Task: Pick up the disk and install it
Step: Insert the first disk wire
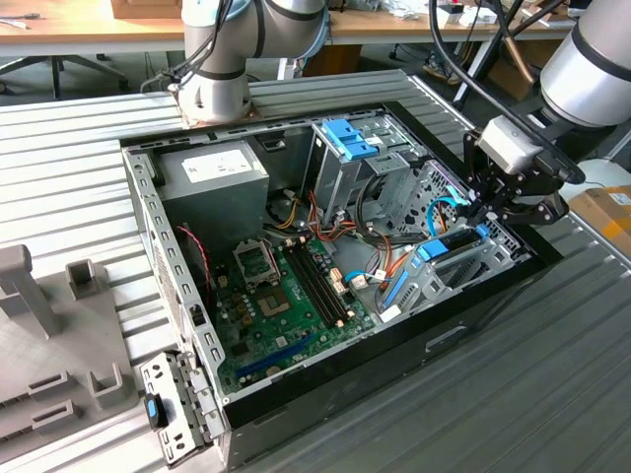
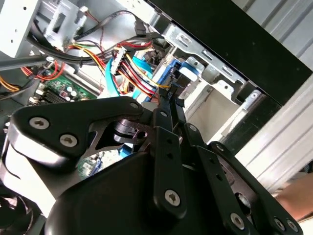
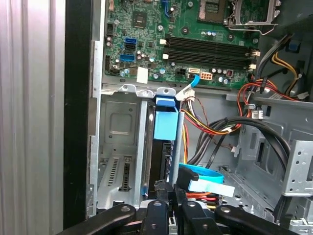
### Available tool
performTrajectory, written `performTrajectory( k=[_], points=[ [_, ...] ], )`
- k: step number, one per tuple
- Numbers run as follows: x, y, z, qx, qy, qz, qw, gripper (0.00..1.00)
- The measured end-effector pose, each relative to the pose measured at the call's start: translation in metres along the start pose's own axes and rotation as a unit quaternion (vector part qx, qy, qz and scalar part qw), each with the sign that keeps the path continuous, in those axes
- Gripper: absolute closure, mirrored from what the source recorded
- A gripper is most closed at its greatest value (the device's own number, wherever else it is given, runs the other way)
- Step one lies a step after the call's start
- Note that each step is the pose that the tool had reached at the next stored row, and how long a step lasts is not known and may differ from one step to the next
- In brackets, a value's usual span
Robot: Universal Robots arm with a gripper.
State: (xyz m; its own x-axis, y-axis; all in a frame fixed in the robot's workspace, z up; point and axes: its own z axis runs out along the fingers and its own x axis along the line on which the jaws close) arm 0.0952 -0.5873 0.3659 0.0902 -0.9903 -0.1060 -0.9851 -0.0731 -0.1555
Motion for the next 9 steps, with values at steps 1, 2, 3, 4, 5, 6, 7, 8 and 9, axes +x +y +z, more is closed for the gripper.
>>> performTrajectory(
  k=[1, 2, 3, 4, 5, 6, 7, 8, 9],
  points=[
    [0.0005, 0.0002, 0.001, 0.0012, -0.0098, 0.001, 1.0, 0.83],
    [0.001, 0.0003, 0.0022, 0.0022, -0.012, 0.002, 0.9999, 0.83],
    [0.0015, 0.0004, 0.0027, 0.0031, -0.0123, 0.001, 0.9999, 0.83],
    [0.0019, 0.0005, 0.0031, 0.0038, -0.0128, 0.001, 0.9999, 0.83],
    [0.0028, 0.0008, 0.004, 0.0054, -0.0137, 0.001, 0.9999, 0.83],
    [0.0042, 0.0011, 0.0052, 0.0082, -0.0139, 0.001, 0.9999, 0.83],
    [0.0065, 0.0016, 0.0062, 0.0118, -0.0142, 0.001, 0.9998, 0.83],
    [0.0099, 0.0031, 0.0076, 0.0174, -0.0151, 0.0, 0.9997, 0.83],
    [0.0103, 0.0069, 0.008, 0.0186, -0.0156, 0.0, 0.9997, 0.83]
  ],
)
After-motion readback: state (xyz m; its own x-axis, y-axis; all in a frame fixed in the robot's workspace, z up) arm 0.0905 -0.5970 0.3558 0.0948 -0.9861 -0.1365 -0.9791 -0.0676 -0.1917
